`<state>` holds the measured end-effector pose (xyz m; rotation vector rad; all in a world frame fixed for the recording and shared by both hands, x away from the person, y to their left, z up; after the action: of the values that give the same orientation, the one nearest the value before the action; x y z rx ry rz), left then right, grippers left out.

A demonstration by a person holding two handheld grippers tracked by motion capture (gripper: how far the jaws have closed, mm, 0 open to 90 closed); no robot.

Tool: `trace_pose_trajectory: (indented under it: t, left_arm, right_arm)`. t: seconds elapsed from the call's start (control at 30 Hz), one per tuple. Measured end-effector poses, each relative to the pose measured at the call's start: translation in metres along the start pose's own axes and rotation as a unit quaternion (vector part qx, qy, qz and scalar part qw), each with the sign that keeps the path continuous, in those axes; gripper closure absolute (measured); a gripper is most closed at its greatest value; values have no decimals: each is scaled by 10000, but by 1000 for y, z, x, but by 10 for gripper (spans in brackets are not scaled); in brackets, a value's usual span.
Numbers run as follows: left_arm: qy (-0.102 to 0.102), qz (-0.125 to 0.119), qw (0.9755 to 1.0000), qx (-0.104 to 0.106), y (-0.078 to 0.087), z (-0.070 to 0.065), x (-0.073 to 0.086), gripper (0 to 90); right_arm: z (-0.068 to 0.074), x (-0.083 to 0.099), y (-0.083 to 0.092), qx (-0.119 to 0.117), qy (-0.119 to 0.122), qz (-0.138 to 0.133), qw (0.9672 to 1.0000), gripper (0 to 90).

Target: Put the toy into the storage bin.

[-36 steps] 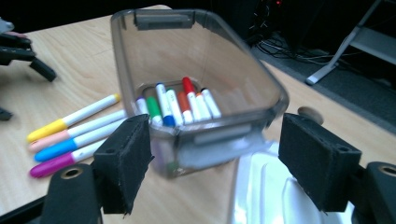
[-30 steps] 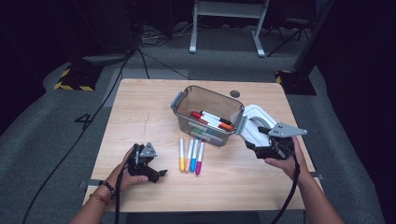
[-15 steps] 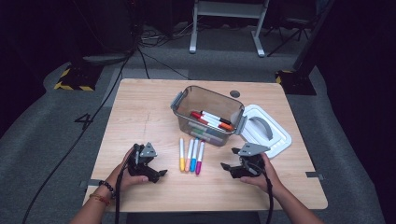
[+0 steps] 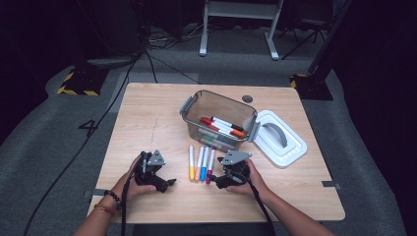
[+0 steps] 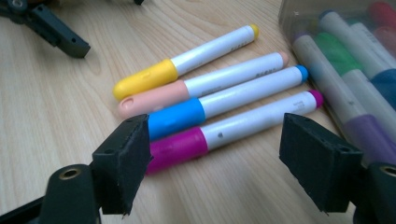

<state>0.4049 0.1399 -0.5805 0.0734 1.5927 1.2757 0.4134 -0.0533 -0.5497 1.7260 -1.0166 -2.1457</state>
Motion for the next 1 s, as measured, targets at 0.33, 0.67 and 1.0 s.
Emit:
trace_pose_trajectory:
  t: [0.33,0.67,1.0]
  left_arm:
    - [2,0,10000,0,0,0,0,6]
    - [-4,1,10000,-3,0,0,0,6]
    - [0,0,10000,-1,0,0,0,6]
  right_arm:
    - [-5,3,-15,12,-49,149,9999,258]
    - [-34,34,32,327,-496,202,9980,298]
    - [-49,41,41,82,-483,143,9987,540]
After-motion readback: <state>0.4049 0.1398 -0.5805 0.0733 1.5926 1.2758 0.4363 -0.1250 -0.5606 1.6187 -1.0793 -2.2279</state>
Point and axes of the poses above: each handheld gripper's, and its own axes: y roughly backward along the jaws, x roughly out of its underside, z roughly to its left, the point moved 10 cm from there along -y, roughly forward along the jaws, and after that the axes turned 10 degrees about -x, right-handed, at the moved point
